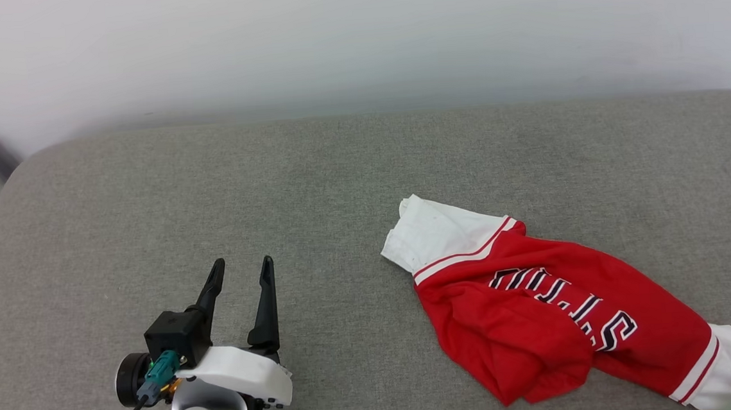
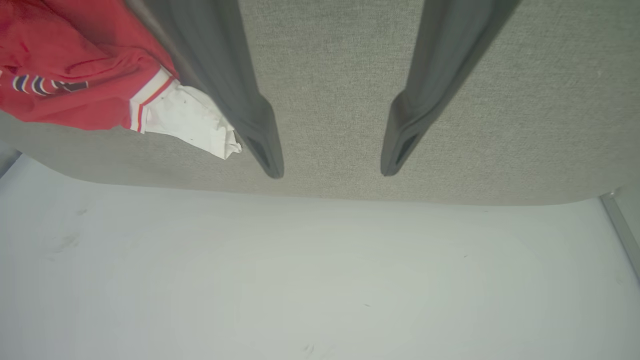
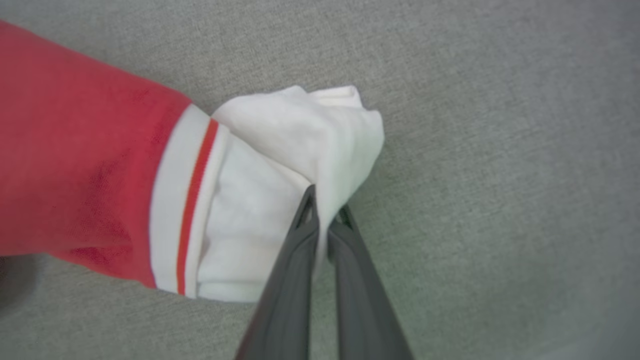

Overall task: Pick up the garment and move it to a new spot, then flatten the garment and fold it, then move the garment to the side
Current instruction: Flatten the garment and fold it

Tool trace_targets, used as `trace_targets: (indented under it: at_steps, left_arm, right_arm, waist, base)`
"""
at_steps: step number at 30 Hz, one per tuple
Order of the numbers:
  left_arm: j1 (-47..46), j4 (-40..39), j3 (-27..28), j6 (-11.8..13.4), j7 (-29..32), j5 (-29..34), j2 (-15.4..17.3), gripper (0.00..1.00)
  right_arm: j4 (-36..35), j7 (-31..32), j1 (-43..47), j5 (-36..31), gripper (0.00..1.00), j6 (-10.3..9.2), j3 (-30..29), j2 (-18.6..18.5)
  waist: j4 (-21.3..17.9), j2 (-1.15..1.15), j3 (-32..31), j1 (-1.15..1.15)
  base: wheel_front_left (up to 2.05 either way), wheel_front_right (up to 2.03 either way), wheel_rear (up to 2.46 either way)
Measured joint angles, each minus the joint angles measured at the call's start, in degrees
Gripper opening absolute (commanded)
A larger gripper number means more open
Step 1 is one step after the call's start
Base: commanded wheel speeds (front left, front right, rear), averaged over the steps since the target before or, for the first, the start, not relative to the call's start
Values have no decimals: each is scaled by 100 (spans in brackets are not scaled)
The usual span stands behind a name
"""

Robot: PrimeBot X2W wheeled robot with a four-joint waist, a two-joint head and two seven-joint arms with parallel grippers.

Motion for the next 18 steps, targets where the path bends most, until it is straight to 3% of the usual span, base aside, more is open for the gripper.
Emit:
trace_targets:
  at_steps: [1,2,11,18]
  left_arm:
    - [5,21,-3,-2,0,-7,7,100]
    - [9,43,-2,-3,0,-9,15,100]
    - [224,105,26,82,29,-58,89,100]
    - [366,82,30,165,210,-74,207,100]
  right_arm:
    - [85,-123,34,-30,82,0,-16,27]
    - [152,-264,38,-5,100,0,-70,70]
    - [-98,-2286,-29,-234,100,0,-86,115]
    - [-624,-3208,30,-485,100,1,600,218]
  waist:
    - [-7,0,3,0]
    - [-12,0,-1,0]
    - [-81,0,-230,0]
    - [-138,0,-413,0]
  base:
    - [0,0,0]
    - [0,0,0]
    - [0,0,0]
    - [0,0,0]
